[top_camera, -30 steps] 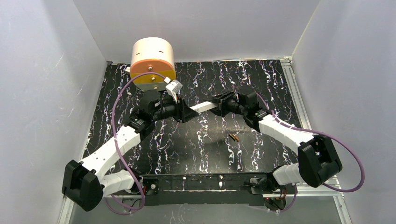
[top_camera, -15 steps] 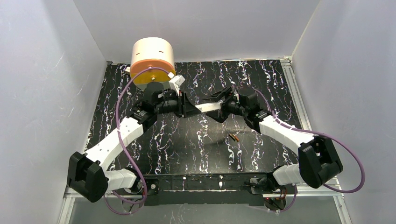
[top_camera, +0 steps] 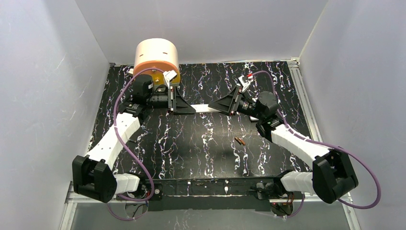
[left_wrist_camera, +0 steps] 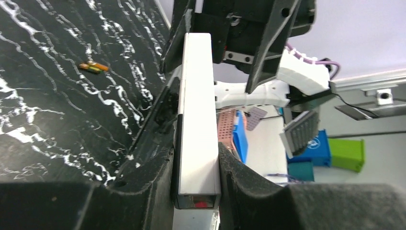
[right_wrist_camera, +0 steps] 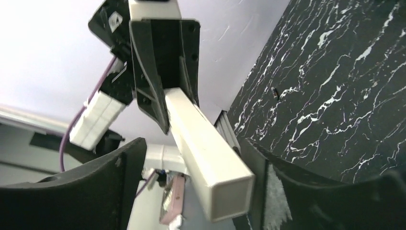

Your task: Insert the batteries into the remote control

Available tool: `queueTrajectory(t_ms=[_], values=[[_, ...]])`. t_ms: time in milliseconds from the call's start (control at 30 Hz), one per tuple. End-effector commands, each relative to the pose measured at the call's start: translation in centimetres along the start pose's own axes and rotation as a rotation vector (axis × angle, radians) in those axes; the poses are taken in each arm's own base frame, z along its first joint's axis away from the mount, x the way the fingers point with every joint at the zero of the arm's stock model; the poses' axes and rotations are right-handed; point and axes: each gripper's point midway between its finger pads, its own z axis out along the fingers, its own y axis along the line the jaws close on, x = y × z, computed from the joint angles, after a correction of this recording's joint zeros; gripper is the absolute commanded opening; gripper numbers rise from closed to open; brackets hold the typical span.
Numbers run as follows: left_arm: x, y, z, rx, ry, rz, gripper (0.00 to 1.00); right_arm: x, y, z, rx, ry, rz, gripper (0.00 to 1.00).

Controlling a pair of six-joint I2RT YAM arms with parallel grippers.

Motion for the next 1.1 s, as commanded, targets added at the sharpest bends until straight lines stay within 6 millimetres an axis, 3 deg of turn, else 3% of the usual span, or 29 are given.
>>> queueTrajectory(t_ms=[0, 133, 233, 333, 400, 567, 700, 833, 967, 1067], values=[[-0.1, -4.3, -1.6, 0.163, 0.056, 0.020, 0.00, 0.4, 4.0, -0.5, -0.160, 0.061, -0.122, 0.72], [-0.2, -4.8, -2.0, 0.181, 0.070, 0.033, 0.00, 0.4, 5.5, -0.7, -0.214, 0.078, -0.117, 0.53], [0.1, -4.8, -2.2, 0.168, 0.078, 0.042, 0.03, 0.1, 5.7, -0.4, -0.212, 0.082, -0.107, 0.29], [-0.2, -4.5, -2.4, 0.124, 0.045, 0.078, 0.39, -1.1, 5.5, 0.0, -0.184, 0.020, -0.040, 0.13], [-0.8, -4.1, -2.4, 0.075, -0.013, 0.140, 0.61, -2.5, 5.2, 0.1, -0.154, -0.061, 0.029, 0.12], [-4.1, -3.6, -3.4, -0.046, -0.316, 0.478, 0.76, -4.6, 5.1, 0.8, -0.119, -0.139, 0.223, 0.12], [-5.1, -3.2, -3.8, -0.062, -0.412, 0.701, 0.77, -4.7, 5.0, 1.7, -0.121, -0.092, 0.379, 0.12], [-4.7, -3.4, -3.3, 0.006, -0.384, 0.893, 0.75, -4.7, 6.6, 1.9, -0.197, -0.037, 0.471, 0.12], [-4.0, -3.6, -3.0, 0.060, -0.324, 0.940, 0.74, -4.4, 7.5, 1.6, -0.242, 0.004, 0.511, 0.12], [-3.6, -3.8, -2.9, 0.098, -0.270, 0.879, 0.73, -4.6, 8.0, 1.1, -0.278, -0.019, 0.503, 0.12]])
